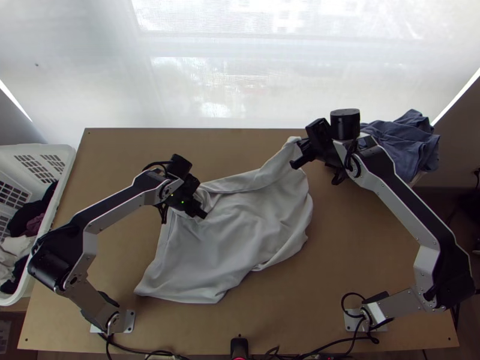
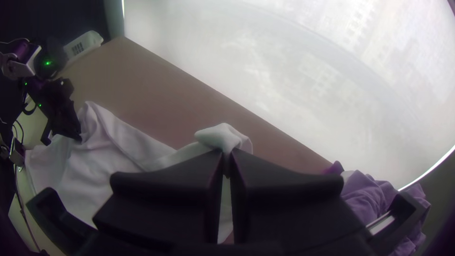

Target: Fold the t-shirt

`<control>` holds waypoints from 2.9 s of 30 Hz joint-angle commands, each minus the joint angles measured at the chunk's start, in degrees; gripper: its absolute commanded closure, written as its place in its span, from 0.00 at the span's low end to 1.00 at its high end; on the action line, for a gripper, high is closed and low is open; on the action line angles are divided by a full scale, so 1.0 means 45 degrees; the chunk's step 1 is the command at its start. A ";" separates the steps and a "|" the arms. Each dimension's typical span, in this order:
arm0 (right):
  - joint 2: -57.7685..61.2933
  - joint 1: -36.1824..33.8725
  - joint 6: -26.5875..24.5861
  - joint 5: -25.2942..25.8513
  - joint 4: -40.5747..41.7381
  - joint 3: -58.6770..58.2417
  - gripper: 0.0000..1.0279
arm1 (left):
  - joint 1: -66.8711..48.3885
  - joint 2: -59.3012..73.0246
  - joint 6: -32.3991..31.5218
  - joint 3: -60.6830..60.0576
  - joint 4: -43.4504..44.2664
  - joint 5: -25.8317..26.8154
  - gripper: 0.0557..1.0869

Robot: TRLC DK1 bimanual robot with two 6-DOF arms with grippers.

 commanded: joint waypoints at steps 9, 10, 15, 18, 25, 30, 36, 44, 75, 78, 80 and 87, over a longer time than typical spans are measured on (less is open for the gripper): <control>-0.0187 -0.0031 -0.0010 0.0020 0.0001 -0.0104 0.97 | 0.0539 -0.0715 0.0127 0.0945 -0.0732 -0.0001 0.95; -0.0226 -0.0031 -0.0030 0.0020 0.0001 -0.0065 0.97 | 0.0675 -0.0930 0.0127 0.1101 -0.0849 -0.0001 0.95; -0.0715 -0.0227 -0.0127 0.0020 0.0001 0.0306 0.97 | 0.1359 -0.2141 0.0263 0.1922 -0.1474 -0.0001 0.96; -0.1183 -0.0442 -0.0186 0.0020 -0.0253 0.0814 0.97 | 0.1808 -0.2961 0.0381 0.2586 -0.1884 -0.0040 0.96; -0.2355 -0.0871 -0.0186 0.0039 -0.1562 0.2376 0.97 | 0.2785 -0.4426 0.0771 0.4559 -0.2665 -0.0684 0.96; -0.3117 -0.0989 -0.0186 0.0098 -0.2480 0.3392 0.97 | 0.3000 -0.5461 0.1181 0.5672 -0.2919 -0.1387 0.96; -0.3722 -0.0989 -0.0245 0.0508 -0.3378 0.5110 0.97 | 0.3410 -0.6575 0.1338 0.6863 -0.2783 -0.2208 0.96; -0.3859 -0.0930 -0.1065 0.1036 -0.4784 0.8548 0.97 | 0.3527 -0.7981 0.1865 0.8465 -0.2158 -0.3458 0.96; -0.8390 -0.1516 -0.2374 0.1289 -0.5585 1.0443 0.98 | 0.3547 -1.1477 0.0693 0.8426 -0.3896 -0.3087 0.97; -0.8722 -0.1906 -0.2335 0.1055 -0.5741 1.0462 0.98 | 0.3547 -1.1418 0.0283 0.8016 -0.3876 -0.3028 0.97; -0.8976 -0.2492 -0.2295 0.0547 -0.5800 1.0482 0.98 | 0.3547 -1.1360 0.0029 0.7976 -0.3779 -0.3028 0.97; -0.9738 -0.4992 -0.2178 -0.1601 -0.5449 1.0501 0.98 | 0.4132 -1.1575 -0.0537 0.8523 -0.3779 -0.3028 0.97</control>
